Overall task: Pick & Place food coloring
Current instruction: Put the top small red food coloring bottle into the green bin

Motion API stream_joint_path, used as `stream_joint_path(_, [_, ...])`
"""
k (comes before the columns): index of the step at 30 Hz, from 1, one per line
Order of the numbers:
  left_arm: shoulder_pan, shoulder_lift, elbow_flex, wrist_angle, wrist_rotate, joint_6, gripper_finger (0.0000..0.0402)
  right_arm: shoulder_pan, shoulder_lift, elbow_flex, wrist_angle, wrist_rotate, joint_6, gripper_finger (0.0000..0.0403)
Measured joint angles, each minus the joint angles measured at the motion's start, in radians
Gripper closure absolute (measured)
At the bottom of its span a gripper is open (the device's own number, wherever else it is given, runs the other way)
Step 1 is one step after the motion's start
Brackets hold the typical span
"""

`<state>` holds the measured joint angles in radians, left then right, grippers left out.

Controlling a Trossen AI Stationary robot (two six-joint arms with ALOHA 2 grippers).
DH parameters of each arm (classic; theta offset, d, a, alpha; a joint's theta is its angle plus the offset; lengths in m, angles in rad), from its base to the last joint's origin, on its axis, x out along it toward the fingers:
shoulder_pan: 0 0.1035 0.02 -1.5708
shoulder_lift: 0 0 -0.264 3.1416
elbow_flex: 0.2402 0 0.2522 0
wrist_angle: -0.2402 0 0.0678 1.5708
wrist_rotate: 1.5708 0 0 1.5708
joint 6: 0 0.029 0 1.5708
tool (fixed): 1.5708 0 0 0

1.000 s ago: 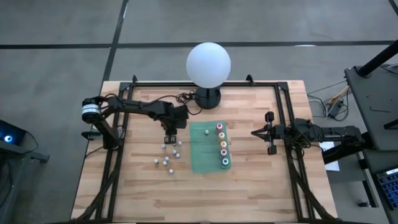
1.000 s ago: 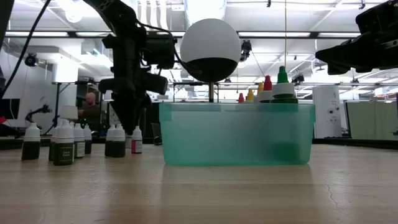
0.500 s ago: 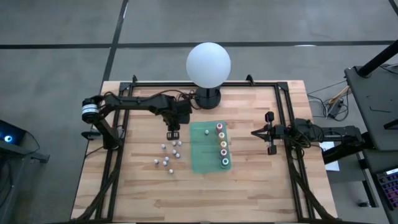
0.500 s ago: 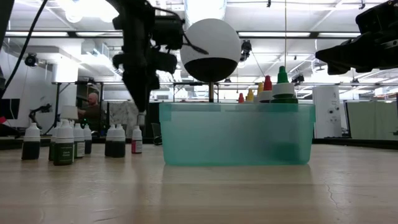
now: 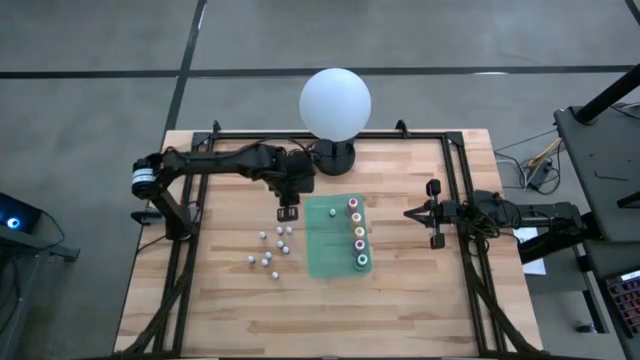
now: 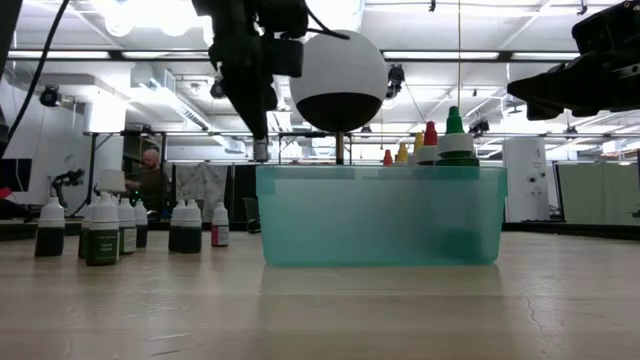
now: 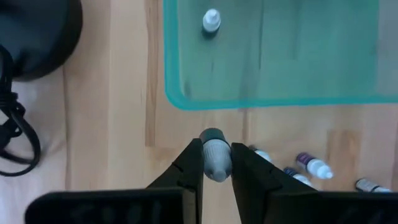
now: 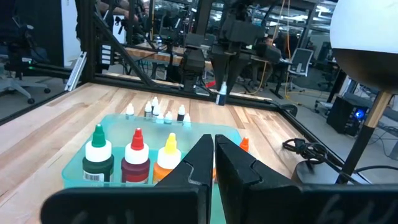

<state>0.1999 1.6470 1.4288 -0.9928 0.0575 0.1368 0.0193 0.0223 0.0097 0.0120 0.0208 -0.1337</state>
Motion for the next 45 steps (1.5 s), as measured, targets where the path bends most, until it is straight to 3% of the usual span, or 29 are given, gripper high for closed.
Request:
stream_joint_path(7, [-0.007,0.048,0.0,0.03,0.006,-0.045,0.0364,0.0,0.0,0.0,0.0,0.0,0.002,0.0394])
stream_joint_path(21, [-0.008,0.224,0.218,-0.014,0.024,-0.06,0.0364,0.0,0.0,0.0,0.0,0.0,0.0,0.0394])
stream_joint_path(45, [-0.014,0.373,0.217,0.06,0.027,-0.064,0.0364,0.0,0.0,0.0,0.0,0.0,0.002,0.0394])
